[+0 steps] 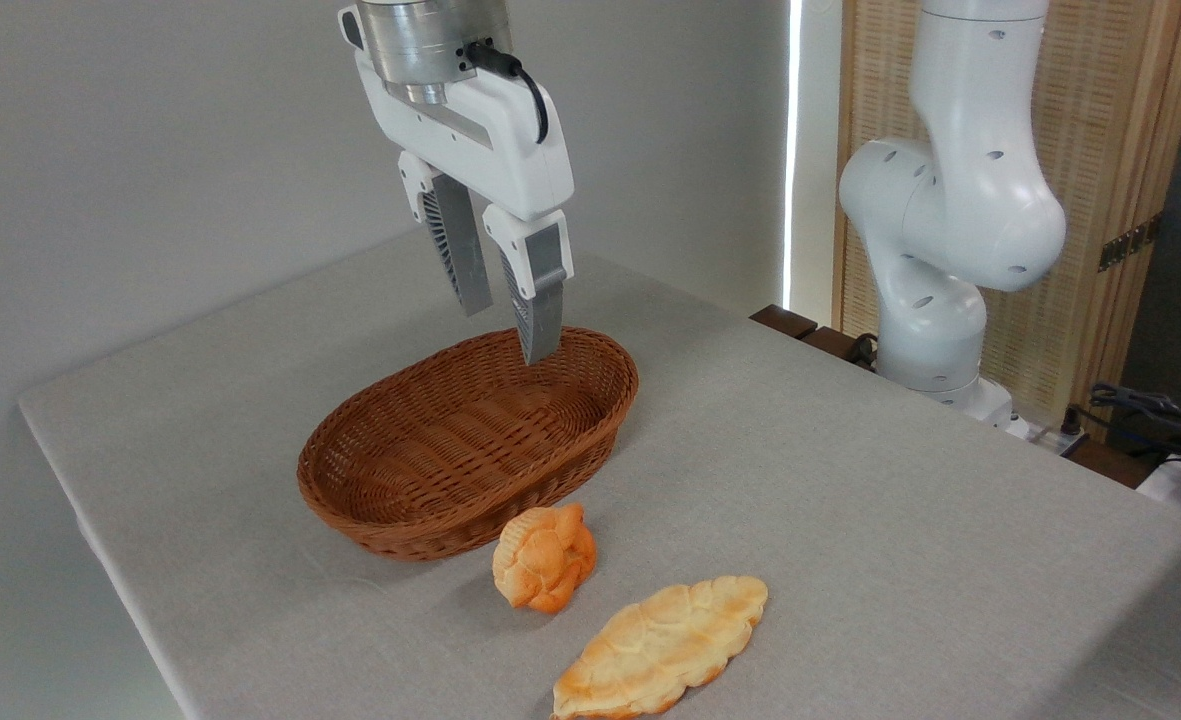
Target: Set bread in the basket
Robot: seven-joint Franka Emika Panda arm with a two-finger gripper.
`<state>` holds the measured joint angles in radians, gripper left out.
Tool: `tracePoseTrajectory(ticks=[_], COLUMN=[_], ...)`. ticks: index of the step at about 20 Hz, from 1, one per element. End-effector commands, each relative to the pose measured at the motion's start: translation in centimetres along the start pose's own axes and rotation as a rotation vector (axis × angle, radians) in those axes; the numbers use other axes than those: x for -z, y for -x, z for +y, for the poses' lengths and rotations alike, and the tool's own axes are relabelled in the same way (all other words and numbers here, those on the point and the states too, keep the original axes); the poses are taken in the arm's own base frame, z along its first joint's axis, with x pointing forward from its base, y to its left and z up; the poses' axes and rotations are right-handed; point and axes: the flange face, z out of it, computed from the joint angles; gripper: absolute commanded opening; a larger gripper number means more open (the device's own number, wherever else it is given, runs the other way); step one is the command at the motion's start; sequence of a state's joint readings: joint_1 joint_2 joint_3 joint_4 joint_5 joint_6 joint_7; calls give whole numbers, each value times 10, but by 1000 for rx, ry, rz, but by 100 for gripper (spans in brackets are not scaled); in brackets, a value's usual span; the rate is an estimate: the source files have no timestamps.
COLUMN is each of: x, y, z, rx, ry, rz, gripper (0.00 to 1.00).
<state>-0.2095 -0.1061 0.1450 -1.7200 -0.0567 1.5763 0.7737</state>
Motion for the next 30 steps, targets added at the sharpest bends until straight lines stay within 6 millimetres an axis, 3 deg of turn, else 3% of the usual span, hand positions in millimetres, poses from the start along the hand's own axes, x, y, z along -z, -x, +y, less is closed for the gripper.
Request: tracePoseTrajectory(ticks=[1, 11, 30], x=[-14, -29, -42], y=[-11, -12, -13], z=[-8, -25, -36], rx=[-10, 12, 25], ry=[10, 11, 19], rz=[4, -7, -18], gripper=[100, 100, 100])
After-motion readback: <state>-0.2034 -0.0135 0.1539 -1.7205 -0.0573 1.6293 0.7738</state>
